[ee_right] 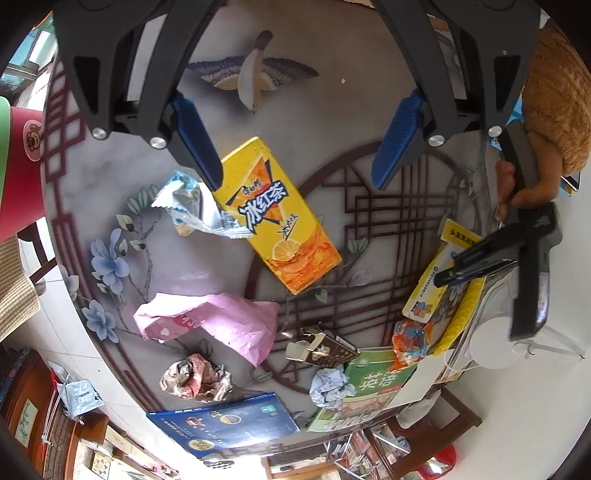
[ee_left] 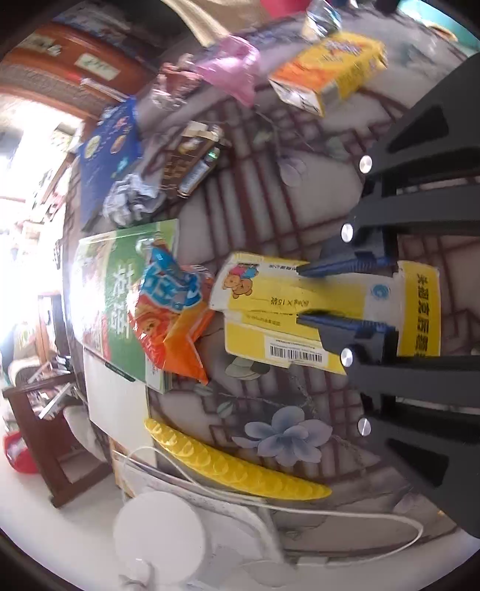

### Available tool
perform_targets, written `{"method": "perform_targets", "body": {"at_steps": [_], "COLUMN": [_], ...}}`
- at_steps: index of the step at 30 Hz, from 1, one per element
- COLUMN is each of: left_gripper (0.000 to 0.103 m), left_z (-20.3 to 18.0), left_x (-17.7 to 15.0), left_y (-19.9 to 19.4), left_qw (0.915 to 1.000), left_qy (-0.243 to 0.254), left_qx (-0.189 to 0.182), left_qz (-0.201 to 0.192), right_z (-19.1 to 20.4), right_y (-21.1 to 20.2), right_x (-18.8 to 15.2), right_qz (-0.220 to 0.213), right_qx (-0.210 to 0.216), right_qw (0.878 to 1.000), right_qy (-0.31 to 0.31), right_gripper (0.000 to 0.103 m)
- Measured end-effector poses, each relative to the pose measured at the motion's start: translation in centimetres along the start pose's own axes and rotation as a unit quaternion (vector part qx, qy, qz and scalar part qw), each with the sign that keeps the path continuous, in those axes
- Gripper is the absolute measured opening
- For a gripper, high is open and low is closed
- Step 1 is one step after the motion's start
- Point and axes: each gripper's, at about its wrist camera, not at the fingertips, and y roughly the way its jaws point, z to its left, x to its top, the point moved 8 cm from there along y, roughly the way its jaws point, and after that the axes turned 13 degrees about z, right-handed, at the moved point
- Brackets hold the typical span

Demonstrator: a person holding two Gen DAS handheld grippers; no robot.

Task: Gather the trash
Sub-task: 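Move both tools back to the table toward the yellow boxes, then grasp yellow tissue pack with left tool while right tool approaches yellow juice box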

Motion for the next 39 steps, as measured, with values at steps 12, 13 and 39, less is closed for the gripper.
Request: {"method": "perform_targets", "body": {"at_steps": [12,13,39], "left_gripper": [0.057,0.059,0.077], "left_z": [0.9,1.1,-0.1], "left_x": [-1.8,-1.8,-2.1], "left_y": [-0.8,-1.0,3.2], "left_qw": [0.9996,0.9995,0.9981], "left_qy": [-0.024,-0.026,0.011], "left_qx": [-0.015,-0.015,0.019], "left_qz": [0.009,0.006,0.058], "right_z": [-1.1,-1.2,1.2], "right_y": [2.6,2.8,5.8], "right_x": [0.9,1.0,2.0], "right_qz": [0.025,0.026,0.047], "right_qx": [-0.023,-0.026,-0.067], "right_qw": [0.999,0.999,0.994], "right_qy": [-0.009,-0.011,-0.078], "right_gripper": [0.086,0.087,0.061]}}
